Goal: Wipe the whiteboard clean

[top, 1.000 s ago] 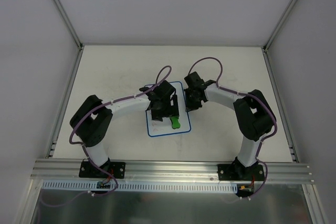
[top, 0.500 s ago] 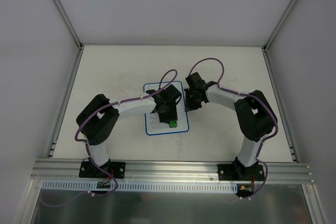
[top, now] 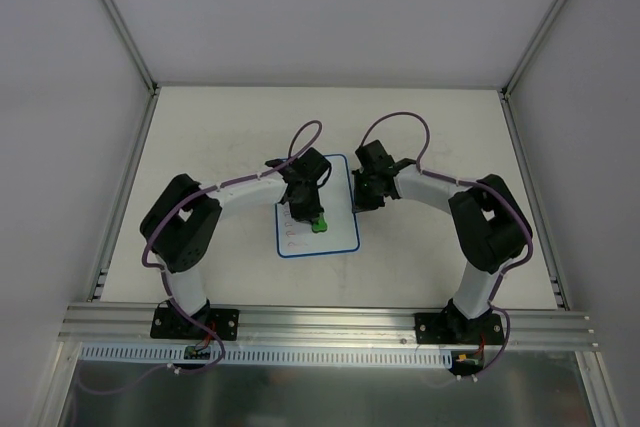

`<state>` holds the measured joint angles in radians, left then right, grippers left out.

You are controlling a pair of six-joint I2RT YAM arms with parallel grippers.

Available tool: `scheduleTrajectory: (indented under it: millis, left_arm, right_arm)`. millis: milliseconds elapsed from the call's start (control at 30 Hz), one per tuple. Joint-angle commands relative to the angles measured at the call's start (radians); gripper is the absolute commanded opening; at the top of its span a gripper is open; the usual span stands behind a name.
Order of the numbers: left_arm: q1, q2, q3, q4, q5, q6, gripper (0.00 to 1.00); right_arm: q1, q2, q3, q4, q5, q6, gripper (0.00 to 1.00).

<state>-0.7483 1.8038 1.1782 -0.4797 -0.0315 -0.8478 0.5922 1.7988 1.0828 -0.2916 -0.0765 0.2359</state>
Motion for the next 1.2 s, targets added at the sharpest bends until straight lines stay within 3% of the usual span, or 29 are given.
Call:
scheduleTrajectory:
  millis: [0,133,167,300,400,967,1167]
  left_arm:
    - [0.024,-0.017,-0.029,-0.077,-0.08,0.079,0.11]
    - [0.072,-0.064,-0.057,-0.083,-0.077,0.099,0.26]
    - [0.085,-0.078,-0.061,-0.083,-0.077,0.099,0.37]
    - [0.086,-0.13,-0.046,-0.086,-0.082,0.049,0.62]
    - [0.061,-0.124,-0.011,-0.083,-0.102,0.021,0.73]
    - [-0.008,0.043,0.103,-0.106,-0.182,0.041,0.7]
    - [-0.028,0.077,0.129,-0.125,-0.217,0.049,0.63]
  right_arm:
    - [0.0,0.005,-0.041,-0.092,0.015,-0.007,0.01]
    - [-0.002,0.001,-0.043,-0.093,0.015,-0.01,0.01]
    - [0.0,0.001,-0.043,-0.093,0.012,-0.01,0.01]
    - [0.0,0.004,-0.04,-0.092,0.017,-0.01,0.01]
    - [0.0,0.002,-0.037,-0.092,0.02,-0.01,0.01]
    - [0.0,0.007,-0.049,-0.061,-0.012,-0.017,0.01]
    - [0.0,0.008,-0.057,-0.052,-0.02,-0.015,0.01]
